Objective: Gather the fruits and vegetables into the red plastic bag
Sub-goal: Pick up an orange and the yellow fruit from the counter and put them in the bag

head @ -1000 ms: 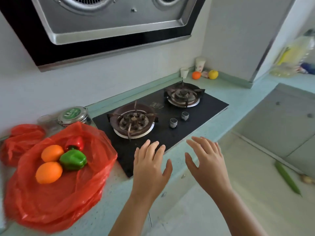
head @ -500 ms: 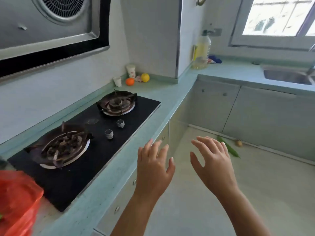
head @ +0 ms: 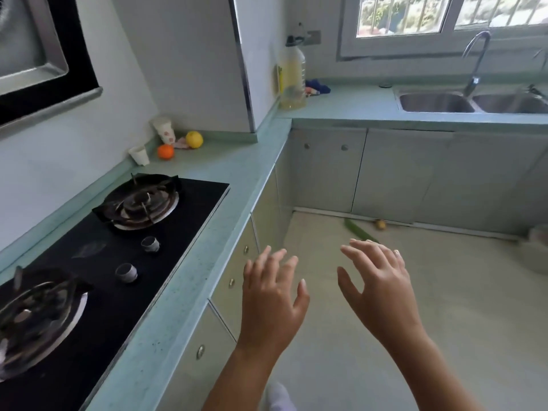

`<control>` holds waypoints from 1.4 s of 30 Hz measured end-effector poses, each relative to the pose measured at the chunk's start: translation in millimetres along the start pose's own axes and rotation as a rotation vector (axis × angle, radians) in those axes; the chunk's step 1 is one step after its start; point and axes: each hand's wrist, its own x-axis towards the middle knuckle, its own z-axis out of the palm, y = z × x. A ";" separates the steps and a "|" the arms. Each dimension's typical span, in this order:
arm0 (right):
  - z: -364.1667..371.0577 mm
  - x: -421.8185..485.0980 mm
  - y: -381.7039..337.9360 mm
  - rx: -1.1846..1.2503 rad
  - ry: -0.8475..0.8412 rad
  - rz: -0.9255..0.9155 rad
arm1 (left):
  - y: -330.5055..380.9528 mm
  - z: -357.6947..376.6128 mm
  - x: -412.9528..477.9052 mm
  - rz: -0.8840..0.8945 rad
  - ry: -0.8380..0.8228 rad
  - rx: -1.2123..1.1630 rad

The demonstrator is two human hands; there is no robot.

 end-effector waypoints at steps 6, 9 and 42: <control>38.1 52.3 31.7 -0.059 -0.033 0.031 | -21.2 53.5 60.1 0.019 -0.004 -0.046; 61.1 95.9 48.3 -0.083 -0.055 0.061 | -38.1 76.9 105.8 0.018 0.028 -0.069; 254.5 477.5 257.4 0.047 -0.077 -0.039 | -99.4 300.2 476.5 -0.157 0.050 0.059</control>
